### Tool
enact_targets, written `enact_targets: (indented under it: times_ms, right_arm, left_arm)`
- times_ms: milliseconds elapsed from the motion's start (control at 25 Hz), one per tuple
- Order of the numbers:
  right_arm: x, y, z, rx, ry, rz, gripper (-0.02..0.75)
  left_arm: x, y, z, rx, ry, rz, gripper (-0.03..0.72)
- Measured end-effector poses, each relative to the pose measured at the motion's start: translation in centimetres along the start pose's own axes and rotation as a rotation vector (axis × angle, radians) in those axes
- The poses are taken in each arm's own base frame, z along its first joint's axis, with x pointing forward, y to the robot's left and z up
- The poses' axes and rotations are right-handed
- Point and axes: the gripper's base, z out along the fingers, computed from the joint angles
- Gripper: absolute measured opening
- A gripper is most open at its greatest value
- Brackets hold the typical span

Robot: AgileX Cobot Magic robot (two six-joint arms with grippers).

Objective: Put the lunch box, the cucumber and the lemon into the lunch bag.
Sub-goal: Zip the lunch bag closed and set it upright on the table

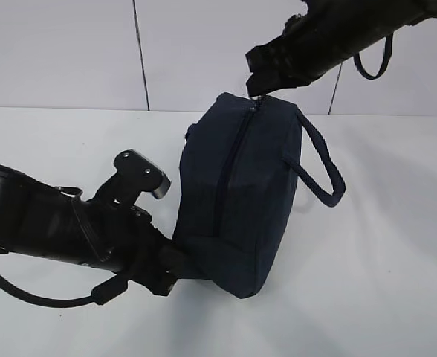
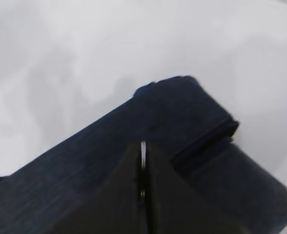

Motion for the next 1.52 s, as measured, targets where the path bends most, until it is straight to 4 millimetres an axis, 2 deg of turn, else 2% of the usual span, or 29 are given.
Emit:
enact_targets:
  times_ms: [200,400,800,960,1200,1520]
  right_arm:
    - [-0.2,-2.3,-0.1,0.071,-0.058,0.035,0.02]
    - [-0.3,-3.5,1.9,0.077,-0.051,0.048,0.02]
    - [-2.1,-5.5,5.2,0.087,-0.047,-0.002,0.02]
    - [-1.2,-6.5,7.1,0.094,-0.004,-0.005,0.02]
    - [1.1,-8.0,10.6,0.088,0.069,0.028,0.02]
    - [2.4,-8.9,12.3,0.07,0.093,0.079,0.02]
  left_arm:
    - [0.6,-0.1,0.0,0.002,0.016,-0.005,0.013]
    - [1.0,-0.1,0.0,0.003,0.027,-0.009,0.013]
    - [1.0,0.0,0.0,-0.013,0.033,-0.008,0.013]
    - [1.1,0.2,0.0,-0.026,0.037,-0.01,0.013]
    - [1.1,0.4,0.0,-0.05,0.047,-0.008,0.013]
    - [1.2,0.5,0.0,-0.068,0.054,-0.008,0.012]
